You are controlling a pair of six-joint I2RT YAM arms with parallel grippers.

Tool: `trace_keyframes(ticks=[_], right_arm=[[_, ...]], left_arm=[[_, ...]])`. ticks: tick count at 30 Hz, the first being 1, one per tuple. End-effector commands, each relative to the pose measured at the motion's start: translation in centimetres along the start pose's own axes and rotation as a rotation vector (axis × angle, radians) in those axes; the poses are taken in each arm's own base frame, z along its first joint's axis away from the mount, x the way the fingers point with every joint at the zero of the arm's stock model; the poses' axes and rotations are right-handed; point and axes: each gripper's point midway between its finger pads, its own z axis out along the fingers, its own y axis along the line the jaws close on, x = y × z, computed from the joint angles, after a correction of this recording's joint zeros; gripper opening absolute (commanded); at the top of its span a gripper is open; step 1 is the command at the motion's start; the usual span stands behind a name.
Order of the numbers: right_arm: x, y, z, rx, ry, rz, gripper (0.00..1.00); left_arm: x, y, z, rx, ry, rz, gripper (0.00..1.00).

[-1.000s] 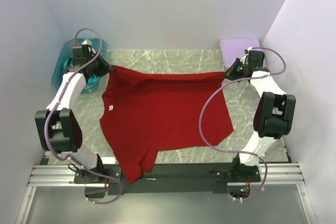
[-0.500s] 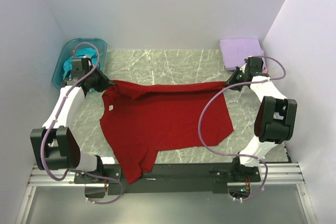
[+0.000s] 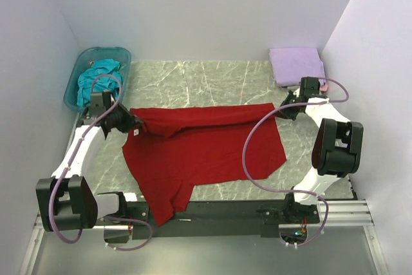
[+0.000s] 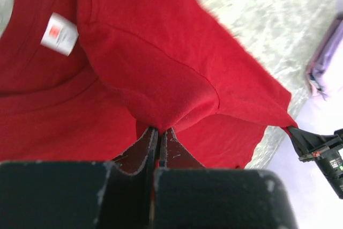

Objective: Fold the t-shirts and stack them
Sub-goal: Fold the tshirt

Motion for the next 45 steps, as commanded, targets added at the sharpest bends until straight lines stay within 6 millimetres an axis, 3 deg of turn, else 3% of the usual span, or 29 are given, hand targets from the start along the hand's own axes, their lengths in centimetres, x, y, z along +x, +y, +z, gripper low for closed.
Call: trace_keyframes(ticks=[1,11,14,16,20,25,28,33,37,40,42,45], right_arm=[[0.0,-1.1,0.3,0.032,-0.013,0.013,0.00],[1.4,-2.5,1.9,0.068,0.047,0.028,0.02],[1.6,-2.7,1.8,0.072,0.051,0.028,0.02],[1.5,-2.5,1.5,0.069,0.040,0.028,0.02],[0.7,-1.8,0.5,0.060,0.005,0.027,0.02],[0.8,-2.1,0.4,0.075,0.002,0.038,0.02],[1.1,-2.6,0.4,0.095,0.003,0.044,0.01],[2.2,-3.2,0.6,0.108,0.027,0.053,0.02],[3.6,-4.1,1.2,0.120,0.062,0.064,0.03],[4.0,-4.2,1.4,0.117,0.073,0.068,0.11],[4.0,-4.0,1.3,0.111,0.073,0.070,0.23],[2.9,-3.4,0.2,0.107,0.017,0.066,0.43]], left_arm=[[1.0,0.9,0.6,0.015,0.014,-0.040,0.01],[4.1,5.0,1.9,-0.062,0.077,-0.051,0.01],[4.2,5.2,1.8,-0.067,0.076,-0.052,0.01],[4.0,5.0,1.7,-0.067,0.070,-0.047,0.01],[1.8,3.3,1.0,-0.060,0.017,-0.025,0.01],[-0.8,2.7,0.4,-0.067,-0.033,-0.016,0.01],[-1.0,2.5,0.2,-0.065,-0.033,-0.013,0.01],[0.6,3.9,0.6,-0.082,0.011,-0.018,0.01],[2.5,6.2,1.4,-0.119,0.052,-0.026,0.01],[3.1,7.1,1.9,-0.135,0.061,-0.032,0.02],[3.2,7.2,1.9,-0.133,0.063,-0.032,0.06],[2.4,6.9,1.1,-0.145,0.025,-0.013,0.25]])
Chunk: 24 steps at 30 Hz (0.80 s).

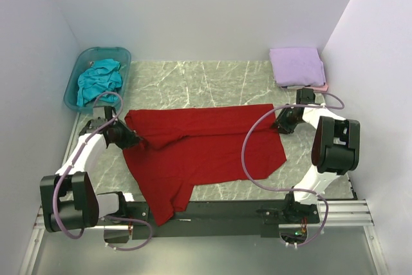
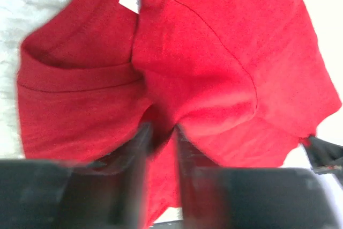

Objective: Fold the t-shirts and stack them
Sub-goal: Fold the tshirt

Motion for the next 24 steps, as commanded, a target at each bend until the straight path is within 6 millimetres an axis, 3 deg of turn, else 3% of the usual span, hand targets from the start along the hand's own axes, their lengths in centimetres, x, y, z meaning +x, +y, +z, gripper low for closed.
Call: trace_keyframes(ticks=[1,2,6,9,14,18,19,24], right_arm=[[-2.7,1.4,-3.1,-0.027,-0.140,-0.014,0.48],[-3.0,1.5,-3.5,-0.027,-0.161,-0.013,0.54],[-5.2,2.4,-5.3,-0.031,-0.267,-0.033,0.60],[-6.1,2.9,-5.4,-0.050,-0.303,-0.057,0.60],[-6.4,6.1,-4.3,-0.207,-0.242,-0.130,0.57],[-7.2,7.4,-2.4,-0.265,-0.198,-0.110,0.52],[-7.2,7.6,-2.1,-0.279,-0.186,-0.106,0.51],[-7.4,8.7,0.4,-0.342,-0.110,-0.081,0.49]], left_arm=[[-2.2,-1.1,-1.8,0.009,-0.100,0.044,0.39],[-3.2,-1.1,-2.5,-0.012,-0.157,0.057,0.45],[-6.9,-1.8,-4.8,-0.057,-0.324,0.111,0.72],[-8.5,-2.2,-4.5,-0.059,-0.367,0.145,0.78],[-10.8,-3.6,-2.2,-0.027,-0.405,0.182,0.68],[-12.7,-5.5,-0.3,-0.004,-0.418,0.213,0.59],[-13.1,-4.7,0.9,-0.049,-0.411,0.207,0.59],[-13.9,-5.3,3.2,-0.073,-0.383,0.212,0.56]])
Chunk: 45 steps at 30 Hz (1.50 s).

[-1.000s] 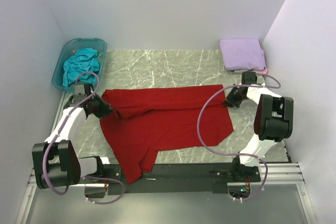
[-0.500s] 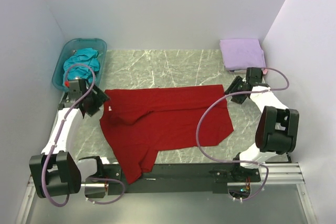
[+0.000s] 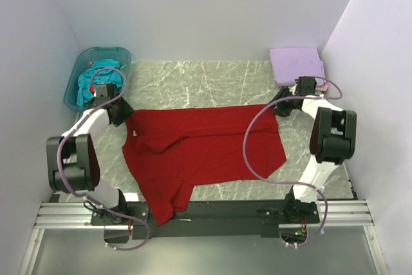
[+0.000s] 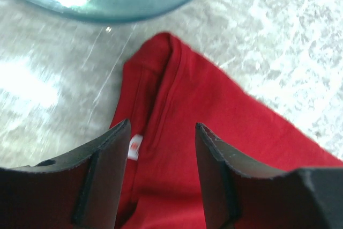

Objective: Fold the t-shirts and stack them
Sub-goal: Fold the tshirt

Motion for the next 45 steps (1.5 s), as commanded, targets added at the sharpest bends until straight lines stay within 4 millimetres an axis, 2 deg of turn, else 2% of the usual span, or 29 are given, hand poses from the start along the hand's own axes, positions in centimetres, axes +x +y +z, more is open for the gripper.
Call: trace_keyframes(ticks=[1,3,5,9,10,12,16,19,22,23,25,26,27,28,29,30,31,32,34,35,36,37,39,40,41,42,43,45], right_arm=[[-1.3,2.1,1.4,-0.105,0.016,-0.002,0.49],[-1.2,1.6,2.5,-0.100,0.036,0.018,0.49],[-1.2,0.5,3.2,-0.053,0.041,0.042,0.49],[-1.6,-1.3,4.4,0.036,0.044,0.066,0.49],[-1.8,-1.8,4.6,0.059,0.038,0.068,0.49],[-1.9,-2.9,5.0,0.097,0.045,0.091,0.49],[-2.5,-4.1,5.5,0.122,0.035,0.128,0.49],[-3.2,-4.7,5.5,0.134,0.022,0.131,0.49],[-4.2,-4.4,4.8,0.134,-0.004,0.101,0.49],[-4.8,-3.8,4.1,0.126,-0.024,0.085,0.50],[-5.3,-3.1,3.2,0.125,-0.050,0.058,0.50],[-5.8,-2.5,2.2,0.119,-0.079,0.045,0.51],[-6.0,-2.1,1.6,0.119,-0.097,0.037,0.51],[-6.3,-1.7,1.0,0.116,-0.118,0.027,0.52],[-7.0,-0.9,-0.3,0.104,-0.155,0.009,0.52],[-6.6,-1.0,-0.7,0.110,-0.160,0.011,0.52],[-6.6,-0.9,-1.3,0.113,-0.172,0.012,0.53],[-7.0,-0.2,-2.6,0.104,-0.205,0.004,0.53],[-5.8,-1.0,-3.2,0.130,-0.207,0.029,0.53],[-5.8,-0.8,-4.0,0.131,-0.229,0.028,0.53],[-4.5,-1.5,-4.0,0.146,-0.209,0.047,0.53],[-4.0,-1.9,-4.1,0.157,-0.204,0.054,0.52],[-2.5,-3.3,-4.3,0.180,-0.178,0.077,0.52],[-2.1,-3.6,-4.4,0.179,-0.172,0.088,0.50],[-1.9,-3.5,-4.6,0.154,-0.173,0.095,0.49],[-0.7,-4.5,-4.5,0.162,-0.154,0.118,0.49],[-0.3,-4.7,-4.6,0.158,-0.151,0.122,0.48],[0.4,-5.3,-4.5,0.154,-0.148,0.122,0.48]], left_arm=[[-2.6,-1.9,1.0,0.021,-0.073,0.039,0.56],[-2.8,-2.1,1.7,0.001,-0.080,0.053,0.53],[-2.0,-1.6,3.1,-0.031,-0.051,0.057,0.49],[-2.5,-1.2,4.8,-0.092,-0.055,0.060,0.30],[-2.4,-0.7,5.3,-0.117,-0.052,0.059,0.19],[-3.4,0.0,5.6,-0.173,-0.084,0.059,0.08],[-3.6,0.6,7.1,-0.228,-0.076,0.070,0.02],[-3.8,0.2,7.9,-0.228,-0.064,0.075,0.01],[-4.3,-0.4,7.6,-0.214,-0.083,0.077,0.01],[-4.4,-0.9,7.3,-0.207,-0.092,0.089,0.03],[-4.7,-1.9,6.4,-0.187,-0.109,0.101,0.11],[-5.2,-2.5,5.6,-0.176,-0.132,0.105,0.19],[-5.0,-2.6,5.5,-0.179,-0.128,0.110,0.22],[-5.5,-3.4,4.6,-0.159,-0.150,0.114,0.25],[-5.7,-3.4,4.0,-0.161,-0.159,0.113,0.28],[-5.2,-4.7,3.4,-0.139,-0.163,0.133,0.34],[-5.6,-5.4,2.2,-0.118,-0.183,0.136,0.36],[-5.0,-6.0,1.6,-0.109,-0.176,0.148,0.40],[-5.1,-6.9,-0.4,-0.083,-0.203,0.145,0.50],[-4.3,-7.4,-1.0,-0.066,-0.195,0.152,0.55],[-3.9,-7.6,-1.7,-0.059,-0.191,0.156,0.67],[-4.0,-8.1,-3.1,-0.031,-0.207,0.154,0.72],[-2.2,-8.2,-4.0,0.000,-0.171,0.179,0.85],[-2.3,-8.4,-5.3,0.022,-0.186,0.177,0.87],[-1.1,-7.9,-5.6,0.023,-0.172,0.198,0.89],[-0.8,-7.8,-6.2,0.036,-0.178,0.208,0.93],[-0.9,-7.9,-7.6,0.064,-0.199,0.210,0.95],[0.6,-6.7,-8.0,0.067,-0.184,0.231,0.97]])
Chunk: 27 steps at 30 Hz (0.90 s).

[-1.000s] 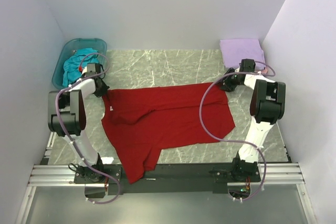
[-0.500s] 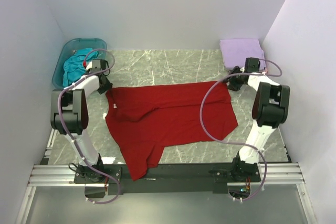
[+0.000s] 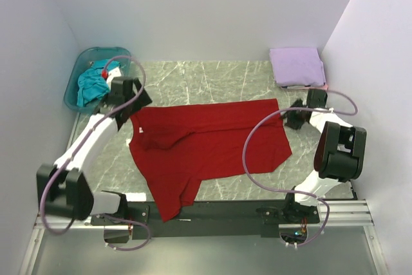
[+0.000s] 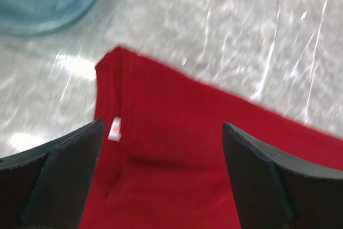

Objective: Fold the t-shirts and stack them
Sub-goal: Fold the tshirt

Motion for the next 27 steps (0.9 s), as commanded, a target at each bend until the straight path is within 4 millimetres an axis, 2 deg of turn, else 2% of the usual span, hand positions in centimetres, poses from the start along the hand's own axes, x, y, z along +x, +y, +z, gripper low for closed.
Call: trace_keyframes(ticks=[1,2,4,8,15,23,27], right_arm=[[0.1,-0.8,-0.6,-0.025,-0.023,0.022,0.47],[0.3,-1.0,-0.3,-0.034,-0.015,0.029,0.45],[0.4,-1.0,-0.2,-0.064,-0.004,0.047,0.43],[0.8,-1.4,0.5,-0.073,0.009,0.053,0.42],[0.9,-1.5,1.2,-0.080,0.023,0.059,0.39],[1.3,-1.8,1.5,-0.069,0.040,0.066,0.37],[0.9,-1.8,1.2,-0.063,0.028,0.069,0.24]], left_arm=[[1.8,1.3,-2.4,0.019,0.019,0.033,0.97],[3.2,2.2,-2.5,0.012,0.041,0.034,0.97],[4.4,2.8,-3.2,0.028,0.051,0.027,0.97],[5.8,3.9,-3.7,0.028,0.054,0.021,0.96],[6.1,4.3,-3.5,0.034,0.035,0.029,0.95],[7.3,4.4,-2.6,0.032,0.070,0.031,0.95],[7.1,4.5,-2.6,0.026,0.062,0.036,0.95]])
